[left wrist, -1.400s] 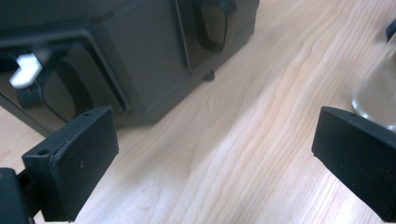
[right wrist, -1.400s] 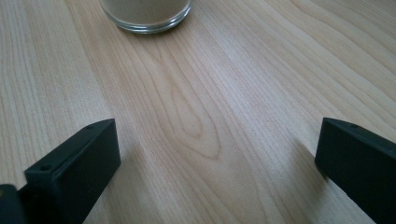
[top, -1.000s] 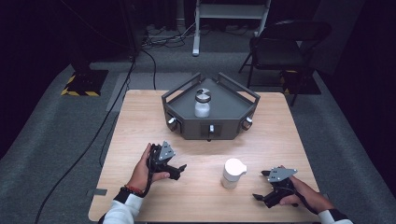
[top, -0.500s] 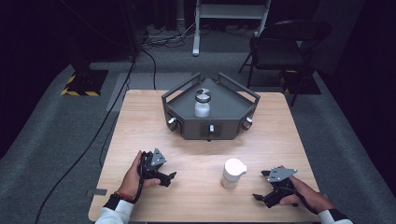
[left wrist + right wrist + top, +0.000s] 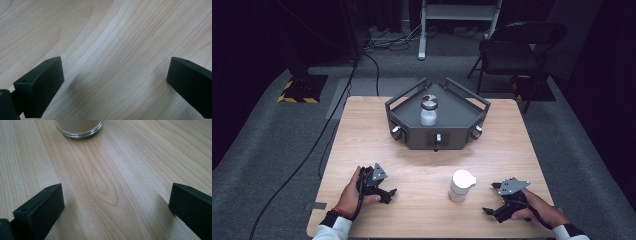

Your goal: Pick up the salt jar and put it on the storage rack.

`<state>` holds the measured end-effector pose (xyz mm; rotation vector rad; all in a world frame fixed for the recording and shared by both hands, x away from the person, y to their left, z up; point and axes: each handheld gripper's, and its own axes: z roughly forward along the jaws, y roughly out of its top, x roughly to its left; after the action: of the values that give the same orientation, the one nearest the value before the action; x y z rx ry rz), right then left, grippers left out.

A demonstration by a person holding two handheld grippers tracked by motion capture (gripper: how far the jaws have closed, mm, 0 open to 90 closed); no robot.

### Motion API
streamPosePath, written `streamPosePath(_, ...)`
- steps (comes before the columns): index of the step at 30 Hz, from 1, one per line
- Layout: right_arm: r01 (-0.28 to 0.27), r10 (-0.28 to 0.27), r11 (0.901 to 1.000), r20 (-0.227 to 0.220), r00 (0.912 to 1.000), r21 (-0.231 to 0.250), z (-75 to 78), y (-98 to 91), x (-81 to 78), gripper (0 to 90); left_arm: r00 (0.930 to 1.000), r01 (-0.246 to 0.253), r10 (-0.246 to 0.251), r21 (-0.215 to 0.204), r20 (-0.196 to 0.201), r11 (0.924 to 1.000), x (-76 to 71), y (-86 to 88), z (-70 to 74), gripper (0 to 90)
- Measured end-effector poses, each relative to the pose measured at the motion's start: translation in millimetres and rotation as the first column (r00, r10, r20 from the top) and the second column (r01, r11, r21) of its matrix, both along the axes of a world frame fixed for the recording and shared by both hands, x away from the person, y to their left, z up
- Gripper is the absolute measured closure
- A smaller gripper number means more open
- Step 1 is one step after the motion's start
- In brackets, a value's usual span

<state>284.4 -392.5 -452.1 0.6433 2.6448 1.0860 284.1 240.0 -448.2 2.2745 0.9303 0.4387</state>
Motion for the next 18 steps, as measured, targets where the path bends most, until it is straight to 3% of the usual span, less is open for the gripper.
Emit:
streamPosePath(8, 0.000, 0.000, 1.0000, 0.000, 1.0000, 0.000, 0.0, -0.1, 0.1, 0.0, 0.9996, -0.021, 0.019, -0.076, -0.019, 0.9969, 0.9, 9.8, -9.9, 0.2)
streamPosePath(18, -0.008, 0.008, 1.0000, 0.000, 1.0000, 0.000, 0.0, -0.4, 1.5, 0.0, 0.9996, -0.027, 0.026, -0.080, -0.015, 0.9964, -0.7, 11.1, -11.0, 0.0)
